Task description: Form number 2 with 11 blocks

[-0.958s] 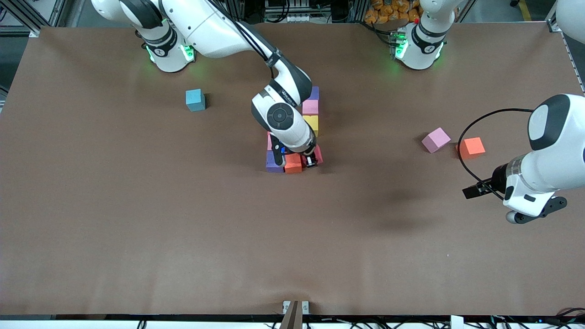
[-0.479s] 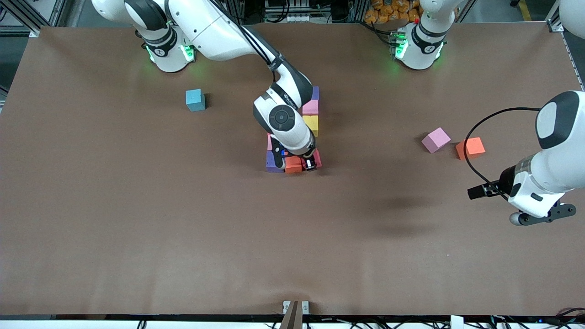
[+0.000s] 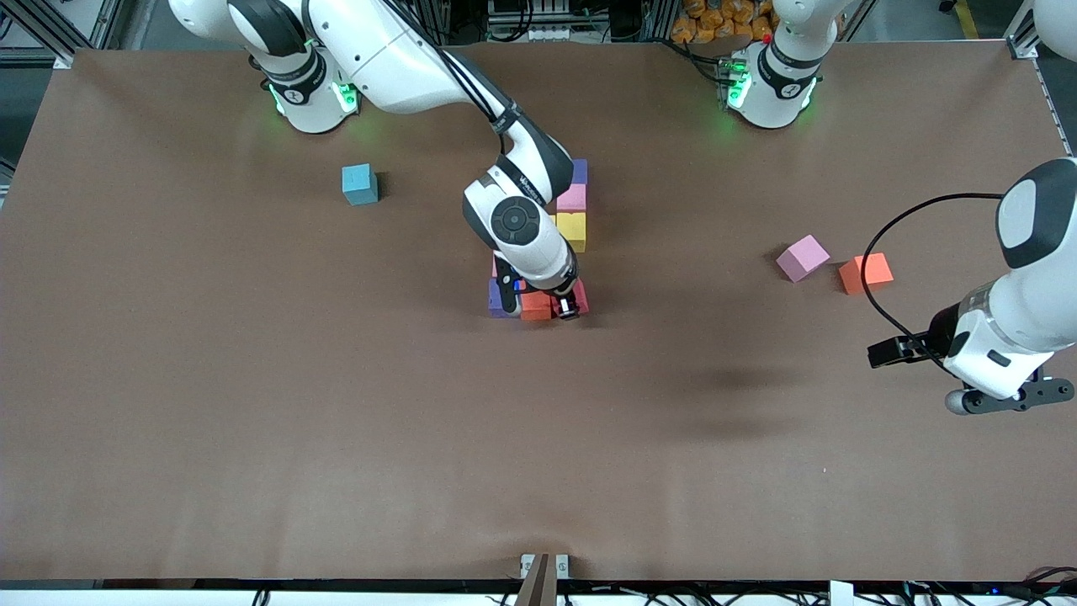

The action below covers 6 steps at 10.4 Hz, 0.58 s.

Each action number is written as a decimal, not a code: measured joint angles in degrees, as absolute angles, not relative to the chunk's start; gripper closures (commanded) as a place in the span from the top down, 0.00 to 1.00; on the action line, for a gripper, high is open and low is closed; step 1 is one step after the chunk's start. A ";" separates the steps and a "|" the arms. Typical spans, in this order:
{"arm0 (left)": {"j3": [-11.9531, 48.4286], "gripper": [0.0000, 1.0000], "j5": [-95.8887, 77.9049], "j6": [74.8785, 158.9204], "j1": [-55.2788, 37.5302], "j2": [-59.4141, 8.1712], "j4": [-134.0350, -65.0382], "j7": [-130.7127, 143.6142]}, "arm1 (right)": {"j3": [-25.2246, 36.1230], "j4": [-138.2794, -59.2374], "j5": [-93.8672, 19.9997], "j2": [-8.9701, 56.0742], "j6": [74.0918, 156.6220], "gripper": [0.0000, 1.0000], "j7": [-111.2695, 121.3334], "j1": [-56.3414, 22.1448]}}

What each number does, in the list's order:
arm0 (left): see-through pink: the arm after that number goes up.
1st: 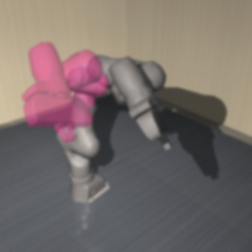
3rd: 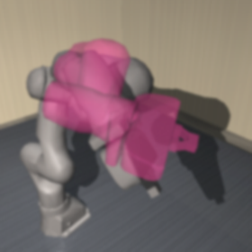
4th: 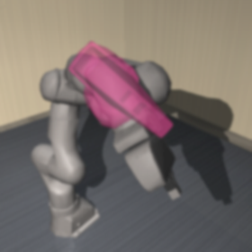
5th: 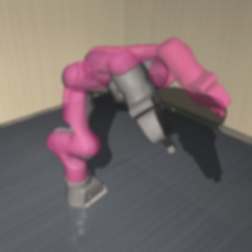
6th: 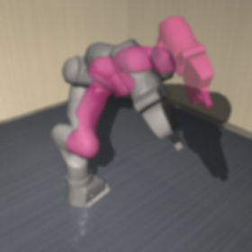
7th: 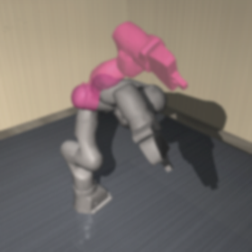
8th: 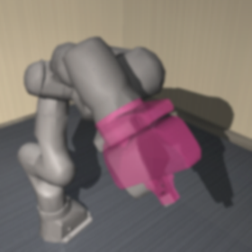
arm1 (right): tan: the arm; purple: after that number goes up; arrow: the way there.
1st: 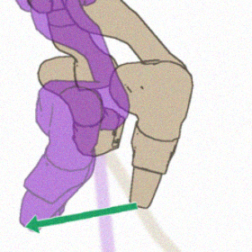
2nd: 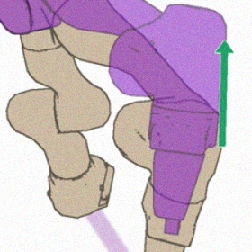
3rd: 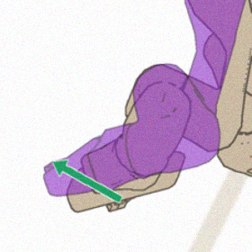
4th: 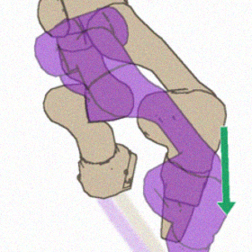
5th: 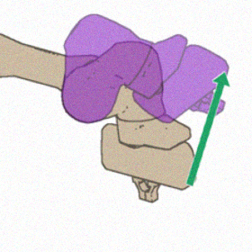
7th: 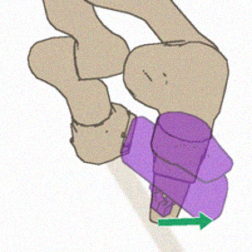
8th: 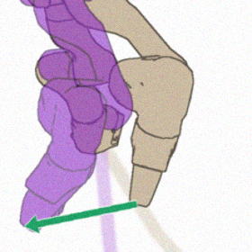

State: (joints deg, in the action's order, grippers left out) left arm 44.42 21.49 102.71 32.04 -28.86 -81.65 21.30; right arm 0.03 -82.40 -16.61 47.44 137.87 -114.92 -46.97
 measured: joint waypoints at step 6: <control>44.84 1.00 21.49 97.89 31.90 -20.58 -81.23 21.30 | 0.84 -81.93 -16.56 47.87 138.12 1.00 -114.72 -48.65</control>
